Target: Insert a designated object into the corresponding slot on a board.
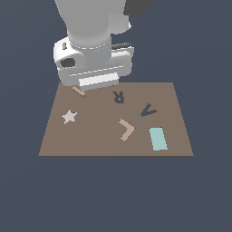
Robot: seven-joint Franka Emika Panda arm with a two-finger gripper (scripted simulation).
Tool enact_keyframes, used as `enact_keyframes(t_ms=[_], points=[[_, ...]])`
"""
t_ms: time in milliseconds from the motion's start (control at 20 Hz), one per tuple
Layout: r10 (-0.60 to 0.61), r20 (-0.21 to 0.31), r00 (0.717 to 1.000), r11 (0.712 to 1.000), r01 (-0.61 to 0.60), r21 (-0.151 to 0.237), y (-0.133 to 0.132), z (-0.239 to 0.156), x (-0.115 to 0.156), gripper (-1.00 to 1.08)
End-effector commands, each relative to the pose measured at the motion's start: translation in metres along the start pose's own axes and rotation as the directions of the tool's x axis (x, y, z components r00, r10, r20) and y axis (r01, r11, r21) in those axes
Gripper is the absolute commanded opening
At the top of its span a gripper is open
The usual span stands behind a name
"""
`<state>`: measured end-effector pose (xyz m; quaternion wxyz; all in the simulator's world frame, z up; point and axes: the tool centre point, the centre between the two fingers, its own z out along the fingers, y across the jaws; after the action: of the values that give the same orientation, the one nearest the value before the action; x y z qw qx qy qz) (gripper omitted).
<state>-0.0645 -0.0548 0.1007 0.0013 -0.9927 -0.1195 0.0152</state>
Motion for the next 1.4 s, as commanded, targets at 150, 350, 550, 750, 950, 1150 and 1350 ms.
enact_keyframes(t_ms=[150, 350, 550, 750, 950, 1150, 1350], points=[[-0.122, -0.010, 0.993, 0.993, 0.122, -0.005, 0.025, 0.019, -0.022, 1.00], [-0.192, -0.016, 0.981, 0.981, 0.192, -0.008, 0.041, 0.030, -0.032, 1.00], [-0.246, -0.020, 0.969, 0.969, 0.246, -0.011, 0.054, 0.039, -0.039, 1.00], [-0.286, -0.024, 0.958, 0.958, 0.286, -0.013, 0.064, 0.045, -0.044, 1.00], [-0.312, -0.026, 0.950, 0.950, 0.312, -0.015, 0.071, 0.050, -0.046, 1.00], [-0.324, -0.026, 0.946, 0.946, 0.323, -0.016, 0.075, 0.052, -0.047, 1.00], [-0.322, -0.026, 0.946, 0.947, 0.321, -0.015, 0.075, 0.052, -0.047, 1.00]])
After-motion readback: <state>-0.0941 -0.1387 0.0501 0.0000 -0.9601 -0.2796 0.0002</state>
